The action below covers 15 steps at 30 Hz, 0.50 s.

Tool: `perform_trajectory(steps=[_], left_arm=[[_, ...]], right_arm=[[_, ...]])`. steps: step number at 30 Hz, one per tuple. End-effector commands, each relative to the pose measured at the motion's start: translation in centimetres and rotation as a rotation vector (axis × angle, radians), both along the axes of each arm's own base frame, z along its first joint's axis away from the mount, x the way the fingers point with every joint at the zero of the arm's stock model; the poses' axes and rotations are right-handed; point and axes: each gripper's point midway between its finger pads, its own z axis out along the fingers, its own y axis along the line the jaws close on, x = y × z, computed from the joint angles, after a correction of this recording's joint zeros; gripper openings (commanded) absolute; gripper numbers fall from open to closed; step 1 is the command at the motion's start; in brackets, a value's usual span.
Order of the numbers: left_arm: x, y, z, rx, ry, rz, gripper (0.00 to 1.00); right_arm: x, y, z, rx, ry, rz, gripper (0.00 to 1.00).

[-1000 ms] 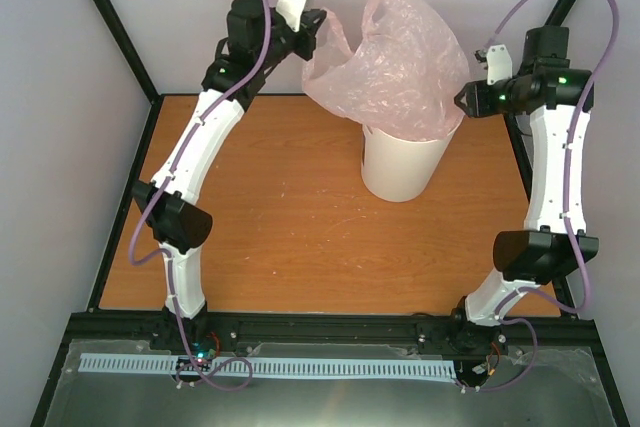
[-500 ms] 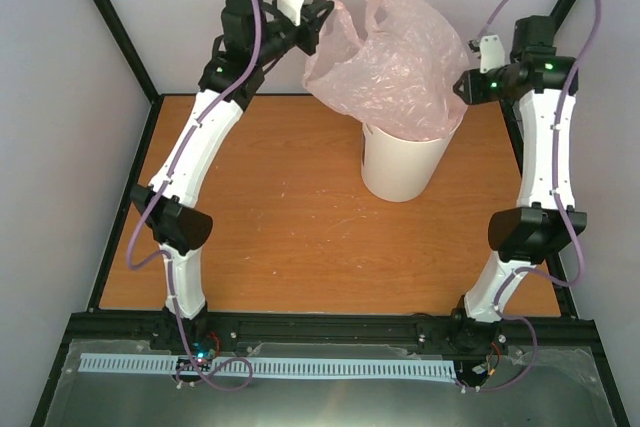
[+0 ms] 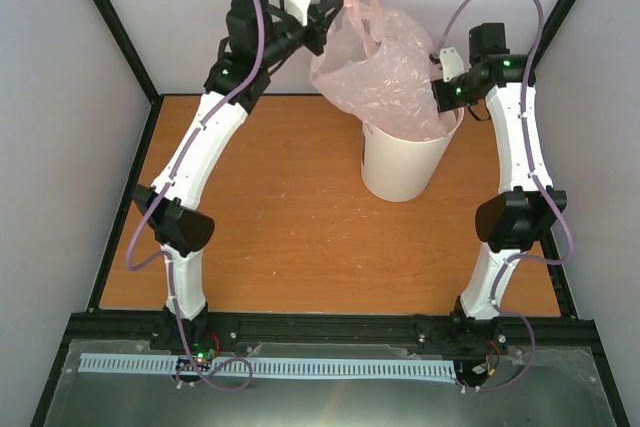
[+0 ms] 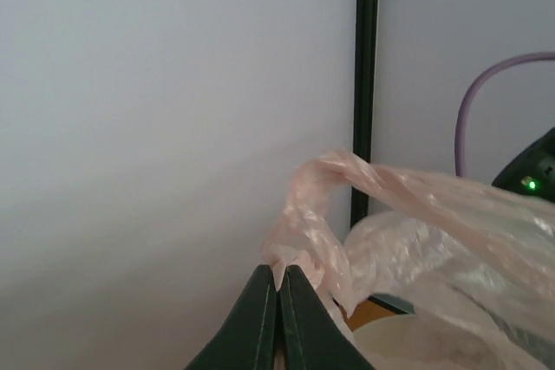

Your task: Put the trash bags into the trash bin

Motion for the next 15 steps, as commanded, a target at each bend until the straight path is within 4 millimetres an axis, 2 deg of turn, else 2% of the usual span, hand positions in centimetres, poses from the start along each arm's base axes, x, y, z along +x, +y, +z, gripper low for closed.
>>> perform_trajectory(steps=[1,5,10,12,15], left_arm=[[-0.8,-1.1,-0.9,-0.003,0.044,-0.037,0.01],[-0.6,-1.3,-1.9,0.002,0.072,-0.036,0.01],[-0.5,-1.1,-1.5,-0.004,0.067,-0.023,0.01],[-0.5,-1.0,-1.4,-0.004,0.065,-0.009,0.01],[-0.6,-0.6,-0.9,-0.003,0.052,0.006,0.01]], right_arm=[[-1.0,-1.1,1.5,-0.017,-0.028,-0.022,0.29],[-2.2,-2.2,3.8,0.008,-0.075,-0.049,0.3],[-4.1,-3.8,6.7,0.009,-0.141,-0.088,0.47],[-5.1,-4.4,7.4,0.001,-0.158,-0.1,0.53],[-6.6,-5.2,7.0,-0.007,-0.14,-0.105,0.57]])
